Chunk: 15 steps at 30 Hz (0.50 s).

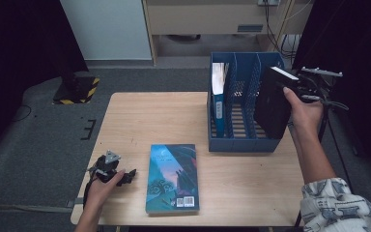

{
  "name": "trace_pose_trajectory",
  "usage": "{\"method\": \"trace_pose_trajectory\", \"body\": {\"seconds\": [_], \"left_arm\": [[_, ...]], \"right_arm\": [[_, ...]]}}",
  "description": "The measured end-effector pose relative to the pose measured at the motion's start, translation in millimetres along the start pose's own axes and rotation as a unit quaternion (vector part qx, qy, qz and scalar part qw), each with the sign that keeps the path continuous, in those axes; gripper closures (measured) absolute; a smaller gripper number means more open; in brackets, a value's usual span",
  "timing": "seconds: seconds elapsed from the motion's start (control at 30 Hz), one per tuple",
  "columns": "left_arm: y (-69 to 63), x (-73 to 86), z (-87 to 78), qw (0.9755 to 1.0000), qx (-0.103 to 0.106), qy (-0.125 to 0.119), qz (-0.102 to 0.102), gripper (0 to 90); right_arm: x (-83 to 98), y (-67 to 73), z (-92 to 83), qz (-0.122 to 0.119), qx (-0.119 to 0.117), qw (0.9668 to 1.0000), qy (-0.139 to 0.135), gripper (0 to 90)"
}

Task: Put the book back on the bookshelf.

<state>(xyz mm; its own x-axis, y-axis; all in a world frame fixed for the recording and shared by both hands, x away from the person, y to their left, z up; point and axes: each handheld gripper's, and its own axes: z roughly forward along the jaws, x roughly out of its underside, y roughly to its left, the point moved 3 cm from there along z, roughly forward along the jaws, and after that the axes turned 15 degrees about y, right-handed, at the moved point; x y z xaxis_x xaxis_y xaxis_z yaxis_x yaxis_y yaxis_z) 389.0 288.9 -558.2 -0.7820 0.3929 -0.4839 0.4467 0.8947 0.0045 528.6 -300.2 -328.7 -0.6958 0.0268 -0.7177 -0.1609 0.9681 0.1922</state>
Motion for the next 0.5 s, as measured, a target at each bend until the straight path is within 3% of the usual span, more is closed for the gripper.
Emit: {"method": "trace_pose_trajectory", "body": {"seconds": [0.5], "left_arm": [[0.2,-0.1,0.1,1.0,0.001,0.0,0.001,0.0]], "right_arm": [[-3.1,1.7,26.8,0.004,0.012,0.9999,0.004,53.0]]}}
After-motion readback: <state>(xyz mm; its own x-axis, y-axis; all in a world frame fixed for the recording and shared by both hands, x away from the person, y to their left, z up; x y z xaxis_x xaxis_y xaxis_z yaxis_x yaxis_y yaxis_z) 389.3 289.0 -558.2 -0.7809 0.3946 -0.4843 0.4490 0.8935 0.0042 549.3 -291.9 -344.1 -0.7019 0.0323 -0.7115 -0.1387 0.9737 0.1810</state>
